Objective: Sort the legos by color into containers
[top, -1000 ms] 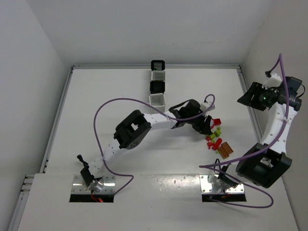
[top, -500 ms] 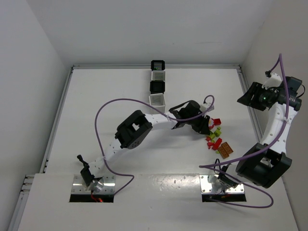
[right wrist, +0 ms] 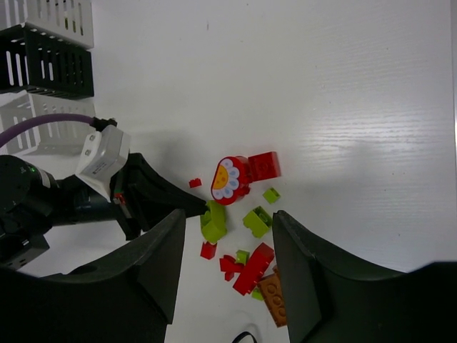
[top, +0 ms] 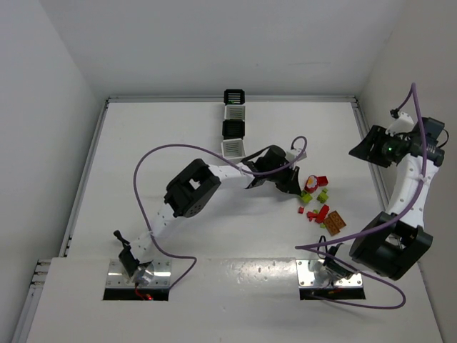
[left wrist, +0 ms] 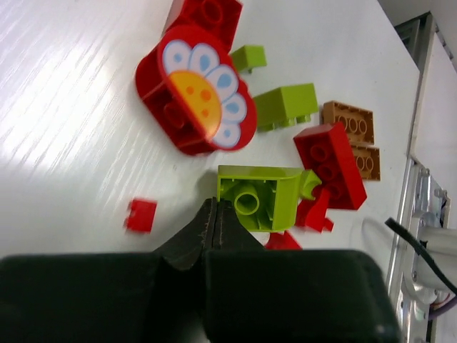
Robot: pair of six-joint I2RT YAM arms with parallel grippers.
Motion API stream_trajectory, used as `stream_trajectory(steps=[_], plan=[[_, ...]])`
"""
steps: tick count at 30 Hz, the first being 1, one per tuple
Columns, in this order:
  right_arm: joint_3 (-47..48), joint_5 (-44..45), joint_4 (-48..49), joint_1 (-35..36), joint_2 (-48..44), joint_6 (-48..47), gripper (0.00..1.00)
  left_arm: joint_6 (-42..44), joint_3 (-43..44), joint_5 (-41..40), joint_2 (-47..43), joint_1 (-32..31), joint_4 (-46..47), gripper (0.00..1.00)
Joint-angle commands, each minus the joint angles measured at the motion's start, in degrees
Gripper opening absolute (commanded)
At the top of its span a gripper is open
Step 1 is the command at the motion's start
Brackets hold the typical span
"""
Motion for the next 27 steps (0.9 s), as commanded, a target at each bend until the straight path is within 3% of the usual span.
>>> stream_trajectory(steps=[1, 5, 12, 18, 21, 27], plan=[[-0.10, -2.60, 1.90, -0.32, -1.96, -0.64, 0.52, 1.11, -3.94, -0.25, -5.35, 1.47, 1.83, 0.00], [-0.71, -3.22, 1.90, -0.32, -1.96, -0.64, 0.52, 2.25, -8.87, -0.25, -11.23, 2.00, 5.00, 0.00], [-2.47, -4.28, 3.57, 0.20, -1.96, -0.64, 0.51, 4.10, -11.16, -0.25, -20.02, 4.89, 2.45, 0.00], [-3.53, -5.33, 4.10, 0.73, -1.43, -0.64, 0.51, 6.11, -11.78, -0.94, -24.42, 12.27, -4.39, 0.00], [-4.05, -5.33, 4.63, 0.73, -1.43, -0.12, 0.51, 8.14, -8.45, -4.72, -24.95, 17.54, -11.24, 0.00], [-4.06, -7.00, 4.63, 0.73, -0.37, -0.12, 0.56, 10.16, -3.79, -13.24, -24.43, 26.95, -14.16, 0.00]])
